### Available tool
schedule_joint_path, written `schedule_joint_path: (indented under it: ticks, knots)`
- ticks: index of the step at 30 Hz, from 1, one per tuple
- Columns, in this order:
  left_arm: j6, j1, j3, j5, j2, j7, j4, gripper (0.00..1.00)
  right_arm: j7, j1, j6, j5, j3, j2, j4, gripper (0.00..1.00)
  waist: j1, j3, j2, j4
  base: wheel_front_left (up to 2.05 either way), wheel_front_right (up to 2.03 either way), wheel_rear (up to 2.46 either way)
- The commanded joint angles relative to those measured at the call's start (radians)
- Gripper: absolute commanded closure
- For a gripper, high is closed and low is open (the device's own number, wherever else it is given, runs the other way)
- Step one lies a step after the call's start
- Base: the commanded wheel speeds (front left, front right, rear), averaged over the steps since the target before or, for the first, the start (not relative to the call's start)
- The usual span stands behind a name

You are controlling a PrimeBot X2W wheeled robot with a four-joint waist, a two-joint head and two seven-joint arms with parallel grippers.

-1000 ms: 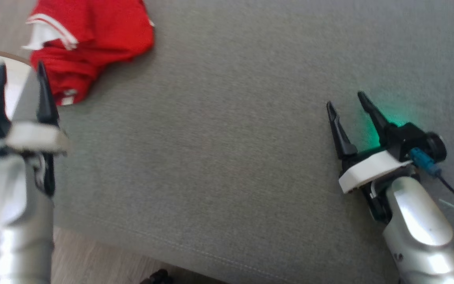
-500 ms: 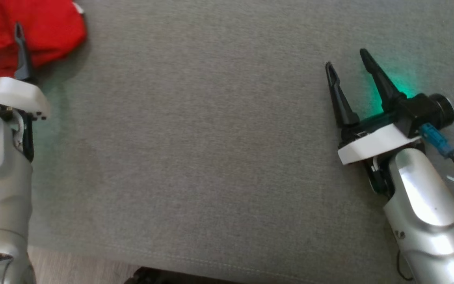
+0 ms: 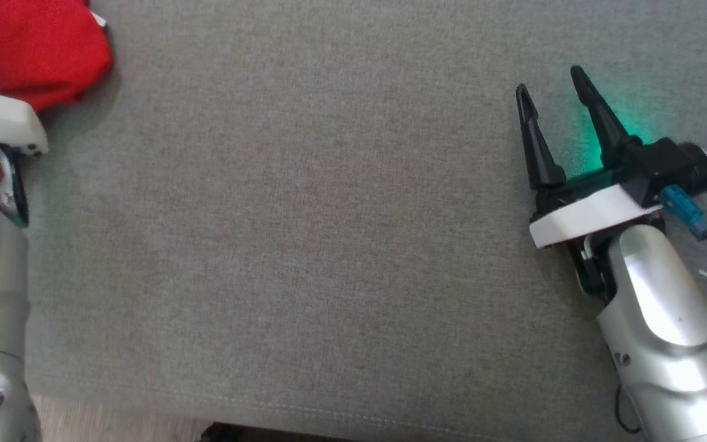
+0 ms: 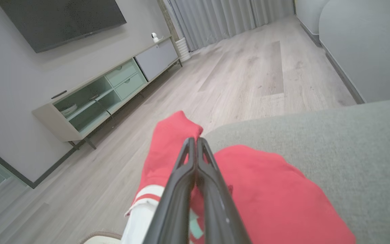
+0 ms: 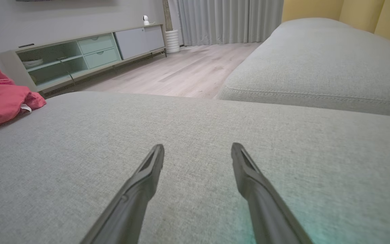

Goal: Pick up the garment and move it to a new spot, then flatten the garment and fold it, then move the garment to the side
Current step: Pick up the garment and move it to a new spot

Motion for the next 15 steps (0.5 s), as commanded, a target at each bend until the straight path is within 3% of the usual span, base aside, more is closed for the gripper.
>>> schedule_joint_path:
  ticks: [1,8,15]
  knots:
    - [0.003,0.004,0.018,0.007,0.076,-0.008,-0.060,1.00,0.008,0.061,-0.001,0.001,0.009,0.007,0.024,0.00,-0.0002,-0.030,0.0000,-0.005,0.00,0.00,0.00]
    - [-0.070,-0.016,-0.051,0.032,0.097,-0.008,-0.251,1.00,0.008,0.082,-0.001,0.027,0.015,0.048,0.042,0.00,-0.0002,-0.140,0.0000,-0.044,0.00,0.00,0.00]
    - [-0.139,-0.042,-0.149,0.046,0.052,-0.008,-0.409,1.00,0.008,0.117,-0.001,0.053,0.027,0.076,0.055,0.00,-0.0002,-0.238,0.0000,-0.126,0.00,0.00,0.00]
